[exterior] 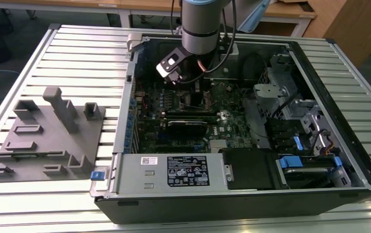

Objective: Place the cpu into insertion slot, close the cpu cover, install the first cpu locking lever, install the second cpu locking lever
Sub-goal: 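Place the cpu into insertion slot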

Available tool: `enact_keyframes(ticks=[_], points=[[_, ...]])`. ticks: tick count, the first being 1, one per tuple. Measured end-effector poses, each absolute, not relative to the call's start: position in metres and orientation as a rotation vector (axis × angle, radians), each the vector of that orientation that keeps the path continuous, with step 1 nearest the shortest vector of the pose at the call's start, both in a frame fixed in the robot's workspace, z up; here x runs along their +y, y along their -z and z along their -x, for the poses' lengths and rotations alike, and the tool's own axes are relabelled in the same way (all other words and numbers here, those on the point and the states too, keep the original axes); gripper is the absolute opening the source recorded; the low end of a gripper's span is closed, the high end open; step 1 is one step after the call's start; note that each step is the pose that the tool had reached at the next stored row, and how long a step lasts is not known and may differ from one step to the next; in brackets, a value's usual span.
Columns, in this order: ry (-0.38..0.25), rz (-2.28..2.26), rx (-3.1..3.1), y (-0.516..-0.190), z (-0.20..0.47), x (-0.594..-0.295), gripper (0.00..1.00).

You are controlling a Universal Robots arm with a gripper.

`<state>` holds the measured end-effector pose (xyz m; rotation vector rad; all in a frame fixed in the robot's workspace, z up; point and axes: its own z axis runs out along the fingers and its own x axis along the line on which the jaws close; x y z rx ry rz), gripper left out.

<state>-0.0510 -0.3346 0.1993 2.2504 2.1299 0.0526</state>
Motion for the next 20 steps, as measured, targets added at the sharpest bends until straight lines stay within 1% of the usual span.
enact_keyframes(ticks=[3,12,14,15,17,18,20], points=[[-0.052,-2.250,2.130,-0.2055,0.0510,-0.3346,0.67],[-0.053,-2.250,2.130,-0.2057,0.0510,-0.3345,0.65],[-0.053,-2.250,2.130,-0.2058,0.0510,-0.3345,0.53],[-0.053,-2.250,2.130,-0.2058,0.0510,-0.3345,0.53],[-0.053,-2.250,2.130,-0.2058,0.0510,-0.3345,0.41],[-0.053,-2.250,2.130,-0.2058,0.0510,-0.3345,0.41],[-0.053,-2.250,2.130,-0.2058,0.0510,-0.3345,0.29]])
